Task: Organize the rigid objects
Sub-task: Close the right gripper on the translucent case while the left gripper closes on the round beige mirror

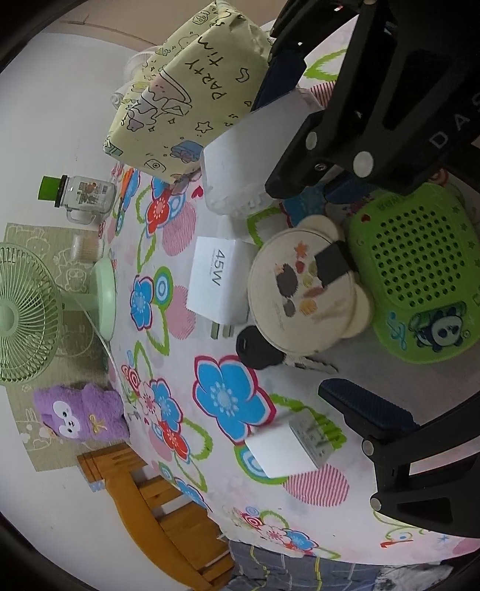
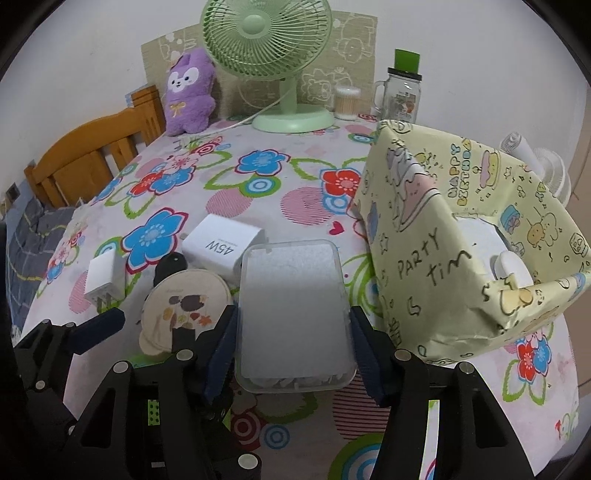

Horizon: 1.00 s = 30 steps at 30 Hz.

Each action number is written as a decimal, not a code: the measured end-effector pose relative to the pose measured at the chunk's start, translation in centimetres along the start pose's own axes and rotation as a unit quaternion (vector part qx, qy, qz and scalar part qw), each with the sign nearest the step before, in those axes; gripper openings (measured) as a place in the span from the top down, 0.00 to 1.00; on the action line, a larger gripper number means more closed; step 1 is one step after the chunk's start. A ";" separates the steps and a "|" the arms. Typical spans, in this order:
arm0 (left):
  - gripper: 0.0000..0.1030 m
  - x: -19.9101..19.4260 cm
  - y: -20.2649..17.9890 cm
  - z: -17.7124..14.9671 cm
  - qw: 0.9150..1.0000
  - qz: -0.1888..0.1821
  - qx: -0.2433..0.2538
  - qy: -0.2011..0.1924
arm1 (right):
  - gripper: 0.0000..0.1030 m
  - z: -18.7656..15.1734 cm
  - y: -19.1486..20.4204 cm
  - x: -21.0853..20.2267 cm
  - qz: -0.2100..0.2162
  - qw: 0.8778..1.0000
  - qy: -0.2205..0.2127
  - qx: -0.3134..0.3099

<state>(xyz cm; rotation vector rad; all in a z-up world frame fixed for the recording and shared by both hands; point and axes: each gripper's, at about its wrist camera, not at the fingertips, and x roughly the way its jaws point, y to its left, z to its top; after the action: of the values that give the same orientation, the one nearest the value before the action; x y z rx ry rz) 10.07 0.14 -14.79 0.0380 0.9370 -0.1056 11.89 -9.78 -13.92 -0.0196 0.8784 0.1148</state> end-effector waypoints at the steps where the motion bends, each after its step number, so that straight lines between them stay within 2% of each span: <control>1: 0.06 0.1 -0.1 0.1 1.000 0.001 0.002 -0.001 | 0.40 0.0 -0.2 0.1 0.001 1.000 0.001 0.004; 8: 0.06 0.8 -0.8 0.8 1.000 0.006 0.020 -0.003 | 0.40 0.0 -1.2 0.7 0.000 0.999 0.015 0.033; 20: 0.06 2.1 -0.6 1.4 1.000 0.013 0.001 0.006 | 0.40 0.1 -1.8 1.2 0.016 0.998 0.024 0.053; 24: 0.21 1.8 -0.5 1.4 1.000 0.016 -0.002 -0.002 | 0.40 0.3 -1.7 1.1 0.018 0.998 0.017 0.054; 30: 0.21 1.8 -0.4 1.5 1.000 0.022 -0.003 -0.001 | 0.40 0.2 -1.7 0.9 0.020 0.998 0.017 0.050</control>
<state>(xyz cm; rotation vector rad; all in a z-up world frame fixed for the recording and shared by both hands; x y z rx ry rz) 12.22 -0.55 -15.34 0.0534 0.9347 -0.0622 12.80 -11.34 -14.52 0.0903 0.9175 0.1068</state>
